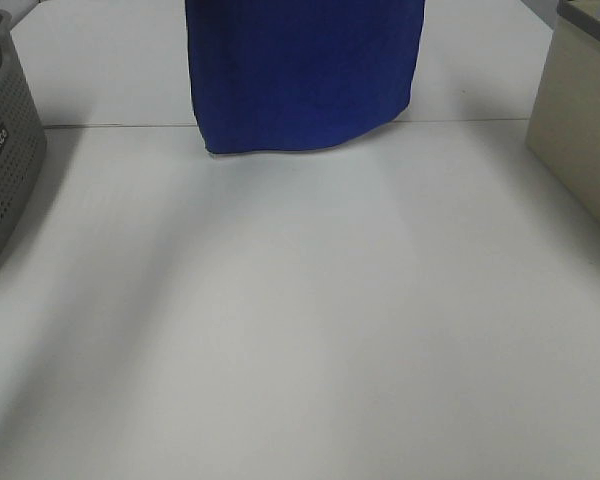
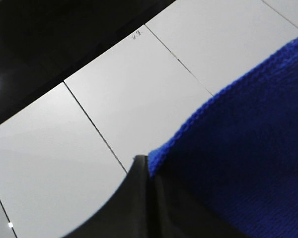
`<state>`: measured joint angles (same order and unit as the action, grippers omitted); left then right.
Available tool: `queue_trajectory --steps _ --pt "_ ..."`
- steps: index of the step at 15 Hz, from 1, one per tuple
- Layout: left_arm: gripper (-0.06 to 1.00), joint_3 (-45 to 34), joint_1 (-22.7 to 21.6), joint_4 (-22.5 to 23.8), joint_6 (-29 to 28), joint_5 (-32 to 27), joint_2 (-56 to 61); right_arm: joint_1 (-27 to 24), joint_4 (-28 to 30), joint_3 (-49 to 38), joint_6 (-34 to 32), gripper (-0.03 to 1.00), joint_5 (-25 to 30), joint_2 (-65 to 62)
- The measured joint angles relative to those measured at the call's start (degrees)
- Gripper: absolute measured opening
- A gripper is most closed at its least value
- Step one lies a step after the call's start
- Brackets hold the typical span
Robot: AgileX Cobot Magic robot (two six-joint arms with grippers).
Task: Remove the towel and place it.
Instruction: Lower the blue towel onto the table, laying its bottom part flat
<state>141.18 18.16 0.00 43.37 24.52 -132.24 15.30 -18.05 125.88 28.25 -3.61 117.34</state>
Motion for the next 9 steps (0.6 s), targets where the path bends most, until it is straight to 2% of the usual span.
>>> queue_trajectory --steps 9 --pt "0.00 0.52 -0.06 1.49 -1.38 -10.14 -1.03 0.00 0.23 0.11 -0.29 0.02 9.68 0.80"
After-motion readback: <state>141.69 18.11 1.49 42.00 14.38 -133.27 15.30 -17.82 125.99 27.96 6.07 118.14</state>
